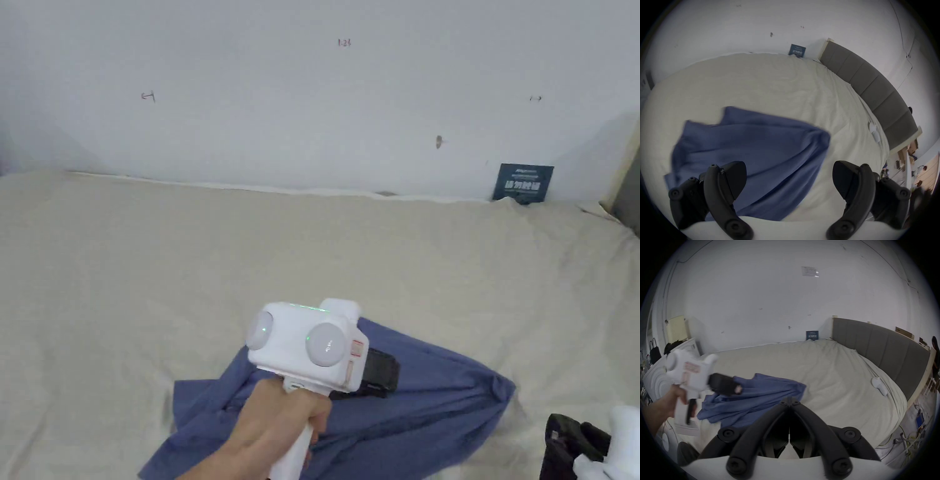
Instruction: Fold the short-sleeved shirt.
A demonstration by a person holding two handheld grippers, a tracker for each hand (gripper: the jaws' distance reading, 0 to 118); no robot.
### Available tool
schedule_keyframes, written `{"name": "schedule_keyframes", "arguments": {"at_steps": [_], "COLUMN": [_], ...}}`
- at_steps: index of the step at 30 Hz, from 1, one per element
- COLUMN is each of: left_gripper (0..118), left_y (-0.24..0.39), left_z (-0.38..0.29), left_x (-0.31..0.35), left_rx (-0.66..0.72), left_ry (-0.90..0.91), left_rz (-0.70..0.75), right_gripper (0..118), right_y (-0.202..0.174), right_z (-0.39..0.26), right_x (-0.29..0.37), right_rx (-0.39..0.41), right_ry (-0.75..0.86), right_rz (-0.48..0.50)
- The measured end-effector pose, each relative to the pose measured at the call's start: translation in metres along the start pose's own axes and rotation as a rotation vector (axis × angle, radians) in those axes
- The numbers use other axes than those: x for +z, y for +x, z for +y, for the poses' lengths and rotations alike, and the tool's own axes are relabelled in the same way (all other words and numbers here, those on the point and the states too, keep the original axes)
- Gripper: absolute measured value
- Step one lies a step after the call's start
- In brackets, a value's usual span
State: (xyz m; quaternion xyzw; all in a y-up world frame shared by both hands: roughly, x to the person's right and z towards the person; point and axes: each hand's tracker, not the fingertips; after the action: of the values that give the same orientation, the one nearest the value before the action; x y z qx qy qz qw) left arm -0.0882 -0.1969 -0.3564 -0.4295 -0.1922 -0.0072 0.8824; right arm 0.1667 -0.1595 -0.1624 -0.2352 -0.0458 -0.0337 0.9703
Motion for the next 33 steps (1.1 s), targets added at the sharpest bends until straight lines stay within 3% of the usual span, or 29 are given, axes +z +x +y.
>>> {"name": "schedule_keyframes", "arguments": {"at_steps": [2, 3, 4, 5, 6, 7, 10, 11, 14, 17, 18, 20, 22, 23, 24, 30, 31, 32, 33], "left_gripper": [104, 83, 37, 0, 0, 0, 0, 0, 0, 0, 17, 118, 112, 112, 112, 111, 97, 62, 15], "left_y": [-0.052, -0.075, -0.096, -0.119, -0.134, -0.157, -0.192, -0.195, -0.207, -0.201, -0.198, -0.191, -0.183, -0.174, -0.174, -0.18, -0.179, -0.178, -0.176], "left_z": [-0.035, -0.062, -0.079, -0.097, -0.116, -0.117, -0.152, -0.17, -0.184, -0.181, -0.178, -0.17, -0.16, -0.152, -0.15, -0.145, -0.148, -0.149, -0.15], "left_x": [0.038, 0.055, 0.07, 0.085, 0.095, 0.105, 0.111, 0.108, 0.103, 0.089, 0.083, 0.072, 0.047, 0.05, 0.042, 0.004, 0.009, 0.013, 0.021], "left_rx": [0.041, 0.117, 0.143, 0.165, 0.194, 0.119, 0.189, 0.285, 0.32, 0.255, 0.219, 0.143, 0.117, 0.152, 0.142, 0.106, 0.114, 0.136, 0.121], "left_ry": [-0.009, -0.147, -0.144, -0.142, -0.108, 0.156, 0.05, -0.157, -0.151, -0.115, -0.109, -0.09, -0.167, -0.063, -0.088, -0.092, -0.092, -0.065, -0.011], "left_rz": [0.022, 0.029, 0.065, 0.123, 0.158, 0.308, 0.297, 0.214, 0.202, 0.19, 0.19, 0.229, 0.209, 0.095, 0.189, 0.244, 0.217, 0.181, 0.247], "right_gripper": [0, 0, 0, 0, 0, 0, 0, 0, 0, 0, 0, 0, 0, 0, 0, 0, 0, 0, 0], "right_y": [-0.016, -0.023, -0.03, -0.037, -0.044, -0.051, -0.066, -0.07, -0.082, -0.089, -0.09, -0.093, -0.093, -0.094, -0.094, -0.096, -0.096, -0.097, -0.099], "right_z": [-0.004, -0.005, -0.006, -0.007, -0.01, -0.011, -0.014, -0.015, -0.018, -0.02, -0.02, -0.021, -0.022, -0.022, -0.023, -0.025, -0.025, -0.024, -0.023], "right_x": [0.005, 0.007, 0.008, 0.009, 0.01, 0.009, 0.004, 0.002, -0.004, -0.012, -0.015, -0.02, -0.025, -0.028, -0.03, -0.043, -0.046, -0.05, -0.055], "right_rx": [0.01, 0.014, 0.018, 0.023, 0.033, 0.041, 0.05, 0.051, 0.072, 0.086, 0.086, 0.094, 0.099, 0.103, 0.107, 0.131, 0.137, 0.145, 0.157], "right_ry": [-0.003, -0.006, -0.013, -0.012, -0.011, -0.014, -0.039, -0.047, -0.061, -0.088, -0.097, -0.111, -0.122, -0.129, -0.135, -0.169, -0.171, -0.174, -0.18], "right_rz": [0.024, 0.061, 0.068, 0.08, 0.092, 0.094, 0.118, 0.126, 0.131, 0.135, 0.136, 0.13, 0.127, 0.124, 0.123, 0.115, 0.116, 0.116, 0.118]}}
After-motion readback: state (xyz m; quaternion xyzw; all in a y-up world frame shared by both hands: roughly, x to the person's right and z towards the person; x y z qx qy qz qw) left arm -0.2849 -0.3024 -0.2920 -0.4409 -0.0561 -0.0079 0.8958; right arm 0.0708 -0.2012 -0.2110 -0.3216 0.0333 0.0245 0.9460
